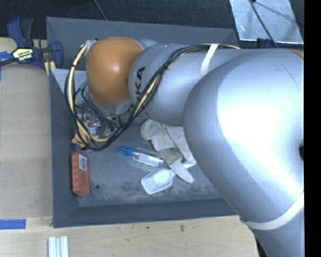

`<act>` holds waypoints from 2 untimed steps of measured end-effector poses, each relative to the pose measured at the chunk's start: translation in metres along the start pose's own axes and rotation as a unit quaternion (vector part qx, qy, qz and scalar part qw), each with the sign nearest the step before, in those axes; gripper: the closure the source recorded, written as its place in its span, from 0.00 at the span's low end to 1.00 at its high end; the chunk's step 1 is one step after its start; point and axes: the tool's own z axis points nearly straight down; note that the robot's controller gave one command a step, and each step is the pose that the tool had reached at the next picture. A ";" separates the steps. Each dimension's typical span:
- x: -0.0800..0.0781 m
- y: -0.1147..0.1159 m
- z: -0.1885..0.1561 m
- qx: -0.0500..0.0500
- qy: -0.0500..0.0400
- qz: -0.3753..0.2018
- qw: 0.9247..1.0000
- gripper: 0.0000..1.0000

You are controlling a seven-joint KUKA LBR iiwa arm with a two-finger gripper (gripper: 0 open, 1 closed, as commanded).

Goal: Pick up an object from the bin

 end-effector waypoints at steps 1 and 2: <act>0.003 0.000 -0.015 0.001 0.005 0.000 1.000 1.00; 0.000 0.000 -0.032 -0.001 0.000 0.000 1.000 1.00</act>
Offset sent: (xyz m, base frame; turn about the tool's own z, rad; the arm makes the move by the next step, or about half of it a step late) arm -0.0001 0.0000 0.0414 0.0000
